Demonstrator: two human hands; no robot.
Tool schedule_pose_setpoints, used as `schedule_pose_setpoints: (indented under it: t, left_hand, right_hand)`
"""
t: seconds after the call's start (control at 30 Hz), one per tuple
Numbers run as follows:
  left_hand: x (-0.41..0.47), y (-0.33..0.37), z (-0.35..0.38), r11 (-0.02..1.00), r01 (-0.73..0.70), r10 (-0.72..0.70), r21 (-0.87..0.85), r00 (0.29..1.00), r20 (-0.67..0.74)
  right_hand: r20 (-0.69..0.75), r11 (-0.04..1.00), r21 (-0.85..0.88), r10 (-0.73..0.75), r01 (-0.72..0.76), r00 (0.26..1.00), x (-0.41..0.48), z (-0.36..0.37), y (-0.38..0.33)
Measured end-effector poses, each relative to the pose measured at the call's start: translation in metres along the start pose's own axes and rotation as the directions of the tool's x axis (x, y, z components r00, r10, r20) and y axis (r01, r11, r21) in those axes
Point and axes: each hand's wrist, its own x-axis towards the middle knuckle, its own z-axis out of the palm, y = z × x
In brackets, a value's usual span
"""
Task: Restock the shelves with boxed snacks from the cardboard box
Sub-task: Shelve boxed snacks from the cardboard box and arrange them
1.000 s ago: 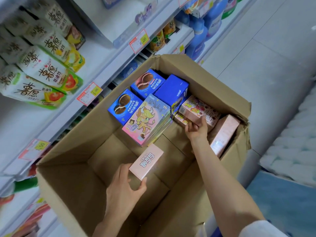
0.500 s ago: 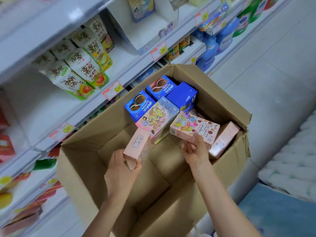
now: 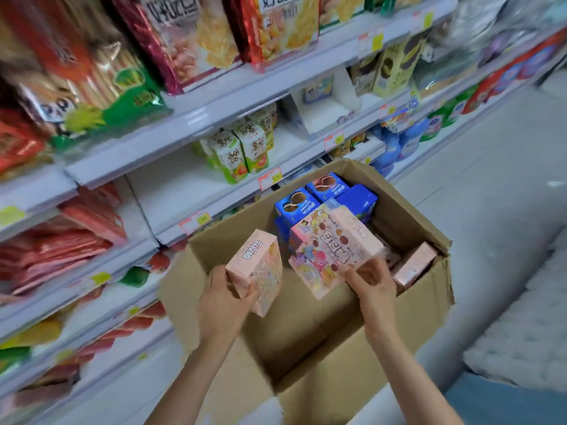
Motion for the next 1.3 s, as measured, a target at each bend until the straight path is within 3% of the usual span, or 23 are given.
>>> schedule_pose_setpoints:
  t: [0.1,0.3,0.4,0.6,0.83,1.07,1.3]
  left_hand:
    - [-0.011,-0.022,-0.043,0.999,-0.045,0.045,0.004,0.997,-0.057]
    - [-0.047,-0.082,-0.129,0.987,-0.113,0.131,0.11,0.977,-0.17]
    - [-0.072,-0.124,-0.167,0.987,-0.112,0.136,0.111,0.963,-0.234]
    - [-0.13,-0.208,-0.238,0.995,0.092,-0.097,-0.03,0.915,-0.391]
    - [-0.176,-0.286,-0.318,0.951,0.239,-0.309,-0.198,0.788,-0.532]
    - [-0.208,-0.35,-0.392,0.886,0.18,-0.432,-0.427,0.652,-0.622]
    - [-0.219,-0.419,-0.464,0.891,0.209,-0.447,-0.402,0.55,-0.705]
  right_hand:
    - [0.18,0.967,-0.196,-0.13,0.165,0.975,-0.034,0.025,-0.015]
    - [0.409,0.866,-0.382,-0.156,0.324,0.899,-0.108,0.094,-0.018]
    - [0.449,0.875,-0.346,-0.163,0.34,0.878,-0.151,0.128,-0.018]
    - [0.616,0.819,-0.349,-0.167,0.456,0.77,-0.227,0.208,-0.013]
    - [0.801,0.818,-0.222,-0.156,0.53,0.578,-0.314,0.304,-0.006]
    - [0.916,0.822,-0.105,-0.14,0.559,0.377,-0.381,0.385,-0.009]
    - [0.949,0.835,-0.106,-0.077,0.54,0.307,-0.432,0.472,0.014]
